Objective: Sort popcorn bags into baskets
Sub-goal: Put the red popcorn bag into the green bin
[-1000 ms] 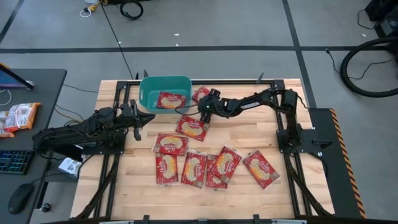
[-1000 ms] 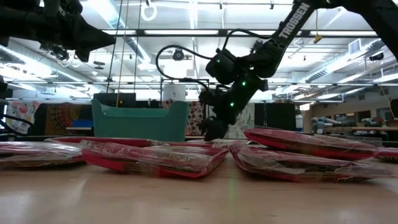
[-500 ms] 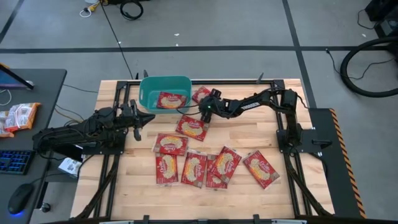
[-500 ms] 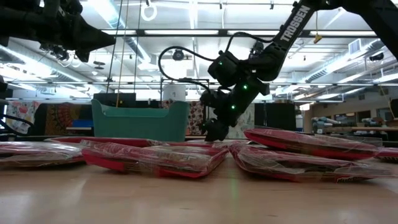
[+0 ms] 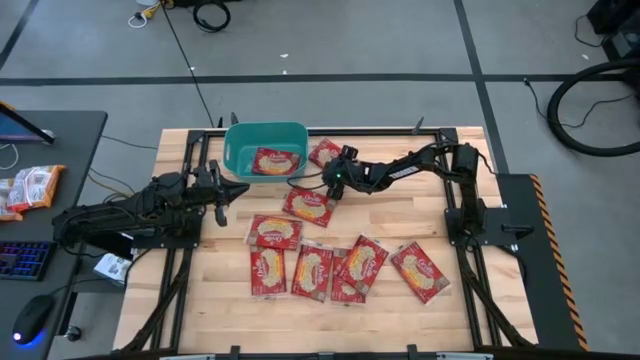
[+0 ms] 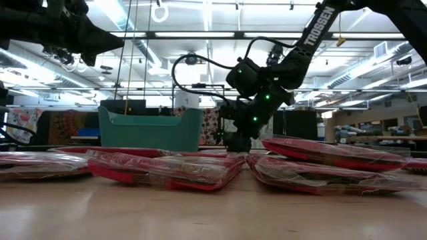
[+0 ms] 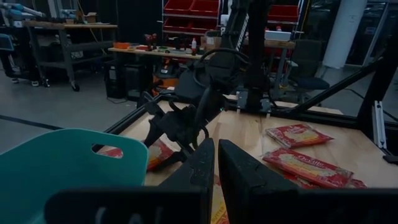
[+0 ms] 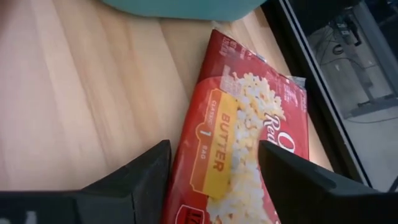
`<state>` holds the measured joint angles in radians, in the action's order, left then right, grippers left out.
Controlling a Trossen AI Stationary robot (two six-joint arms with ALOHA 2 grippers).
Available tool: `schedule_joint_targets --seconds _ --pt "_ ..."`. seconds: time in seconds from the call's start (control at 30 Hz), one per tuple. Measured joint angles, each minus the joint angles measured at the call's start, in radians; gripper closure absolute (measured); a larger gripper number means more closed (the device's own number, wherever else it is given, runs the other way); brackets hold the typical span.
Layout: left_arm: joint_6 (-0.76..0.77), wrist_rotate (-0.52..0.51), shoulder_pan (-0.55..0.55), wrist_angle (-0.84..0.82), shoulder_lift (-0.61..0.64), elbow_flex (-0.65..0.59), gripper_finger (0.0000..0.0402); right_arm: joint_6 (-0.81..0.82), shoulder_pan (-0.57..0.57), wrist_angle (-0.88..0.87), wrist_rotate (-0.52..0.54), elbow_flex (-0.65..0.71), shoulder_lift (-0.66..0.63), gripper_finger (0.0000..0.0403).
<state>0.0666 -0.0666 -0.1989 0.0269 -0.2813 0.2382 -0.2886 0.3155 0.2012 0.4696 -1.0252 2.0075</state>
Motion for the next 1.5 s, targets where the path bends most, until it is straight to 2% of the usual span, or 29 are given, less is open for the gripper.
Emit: schedule_joint_targets --seconds 0.37,0.63,0.87,1.2,1.5 --pt "0.000 0.000 0.000 -0.001 0.000 0.000 0.0375 0.008 0.012 -0.044 -0.030 0.000 -0.001 0.0290" --pt "0.000 0.000 0.000 -0.001 0.000 0.000 0.0375 0.095 0.010 -0.052 -0.027 0.002 0.001 0.0393" --pt "-0.001 0.000 0.000 -0.001 0.000 0.000 0.0375 0.022 -0.040 -0.159 0.093 -0.046 -0.022 0.0397" --pt "-0.003 -0.008 0.000 0.002 0.000 0.000 0.0375 0.055 -0.080 -0.350 0.220 -0.141 -0.154 0.0400" --pt "-0.003 -0.012 0.000 0.006 0.000 0.000 0.0375 0.043 -0.113 -0.368 0.306 -0.150 -0.293 0.0401"
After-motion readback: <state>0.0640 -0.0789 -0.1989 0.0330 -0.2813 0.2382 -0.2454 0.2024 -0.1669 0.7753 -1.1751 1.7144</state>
